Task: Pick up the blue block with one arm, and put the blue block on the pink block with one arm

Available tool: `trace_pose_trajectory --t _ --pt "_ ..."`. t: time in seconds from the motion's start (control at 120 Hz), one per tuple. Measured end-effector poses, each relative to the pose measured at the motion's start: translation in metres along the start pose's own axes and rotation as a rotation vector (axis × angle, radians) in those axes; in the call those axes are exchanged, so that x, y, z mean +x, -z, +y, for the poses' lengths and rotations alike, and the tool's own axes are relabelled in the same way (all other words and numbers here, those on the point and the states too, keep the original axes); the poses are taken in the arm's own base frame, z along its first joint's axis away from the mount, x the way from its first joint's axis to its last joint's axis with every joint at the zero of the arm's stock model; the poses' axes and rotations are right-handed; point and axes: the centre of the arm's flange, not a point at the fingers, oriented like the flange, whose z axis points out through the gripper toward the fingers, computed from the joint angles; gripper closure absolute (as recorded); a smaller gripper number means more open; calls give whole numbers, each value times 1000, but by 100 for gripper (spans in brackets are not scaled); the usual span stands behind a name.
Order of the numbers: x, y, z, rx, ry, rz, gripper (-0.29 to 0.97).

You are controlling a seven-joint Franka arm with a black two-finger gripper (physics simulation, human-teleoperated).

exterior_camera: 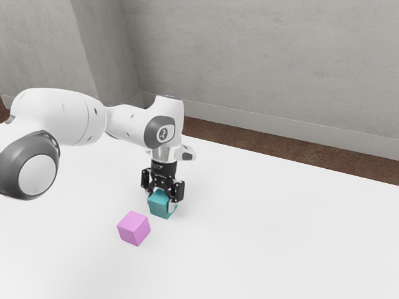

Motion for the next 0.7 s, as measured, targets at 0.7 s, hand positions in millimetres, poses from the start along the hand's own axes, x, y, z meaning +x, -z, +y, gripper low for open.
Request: trace_pose_trajectory --t 0.7 --pt "-49 66 4 0 5 75 31"
